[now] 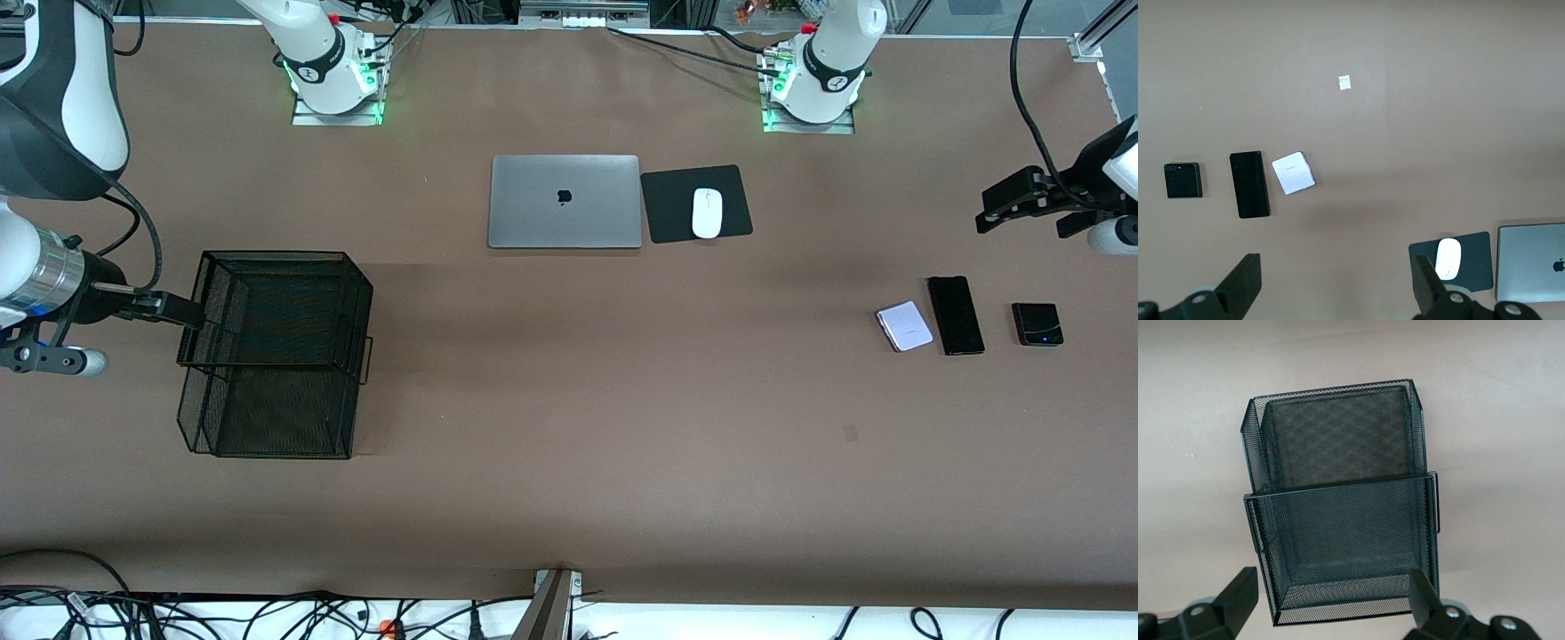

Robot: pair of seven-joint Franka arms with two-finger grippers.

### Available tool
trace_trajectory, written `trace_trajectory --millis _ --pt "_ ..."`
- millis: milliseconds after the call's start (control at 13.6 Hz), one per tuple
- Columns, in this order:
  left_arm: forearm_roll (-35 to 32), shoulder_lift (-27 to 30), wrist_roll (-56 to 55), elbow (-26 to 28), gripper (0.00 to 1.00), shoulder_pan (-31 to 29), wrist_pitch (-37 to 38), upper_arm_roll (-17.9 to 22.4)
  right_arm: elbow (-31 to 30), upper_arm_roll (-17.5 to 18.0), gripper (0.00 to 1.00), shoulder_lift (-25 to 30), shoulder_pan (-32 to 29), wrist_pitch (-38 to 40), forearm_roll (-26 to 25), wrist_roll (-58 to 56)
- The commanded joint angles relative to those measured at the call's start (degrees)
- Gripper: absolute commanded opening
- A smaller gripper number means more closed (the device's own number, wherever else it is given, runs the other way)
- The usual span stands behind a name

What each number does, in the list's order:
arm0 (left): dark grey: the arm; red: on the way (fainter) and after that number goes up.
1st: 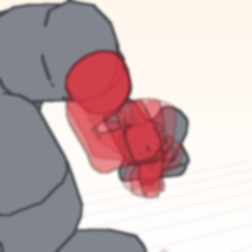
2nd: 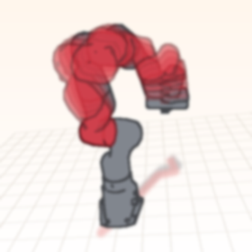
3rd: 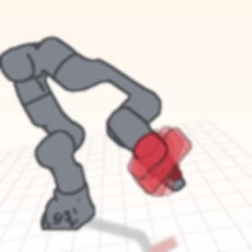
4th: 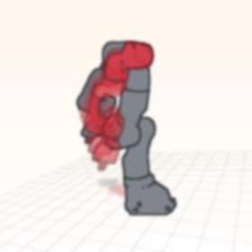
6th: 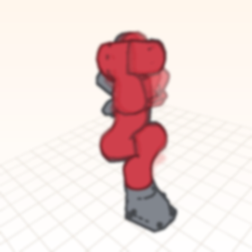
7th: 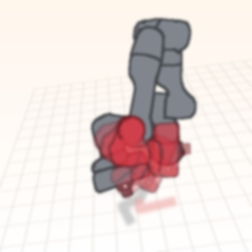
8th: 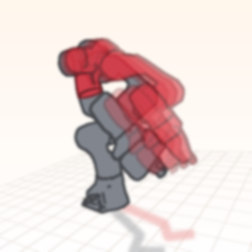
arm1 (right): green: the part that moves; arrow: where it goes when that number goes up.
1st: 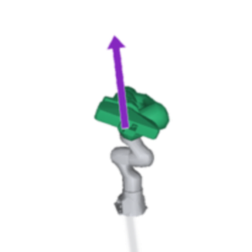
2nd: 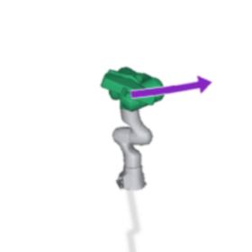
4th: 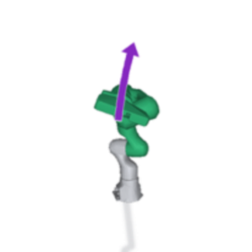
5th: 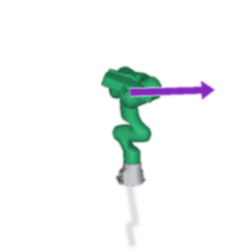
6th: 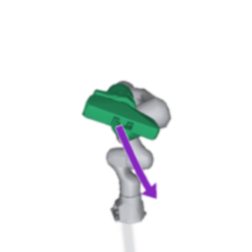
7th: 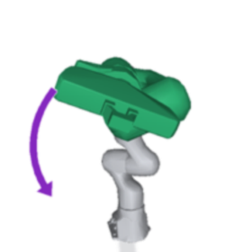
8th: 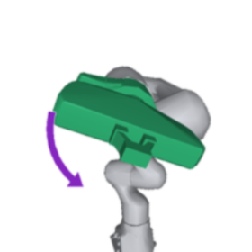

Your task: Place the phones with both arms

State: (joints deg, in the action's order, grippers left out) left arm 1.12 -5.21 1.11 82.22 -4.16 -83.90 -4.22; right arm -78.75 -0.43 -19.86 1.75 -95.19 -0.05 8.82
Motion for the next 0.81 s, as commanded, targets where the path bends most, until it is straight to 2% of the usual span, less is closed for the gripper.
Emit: trace_trajectory --millis 0,734 --pt "0.37 0.73 0.64 0.66 1.0 -0.06 0.05 0.7 -1.85 0.34 1.0 1.41 -0.35 -0.79 1.11 0.76" --pt "-2.27 0.64 1.78 1.89 1.0 -2.42 0.84 0.79 -1.76 0.17 1.0 1.23 -0.52 -0.88 1.46 -0.03"
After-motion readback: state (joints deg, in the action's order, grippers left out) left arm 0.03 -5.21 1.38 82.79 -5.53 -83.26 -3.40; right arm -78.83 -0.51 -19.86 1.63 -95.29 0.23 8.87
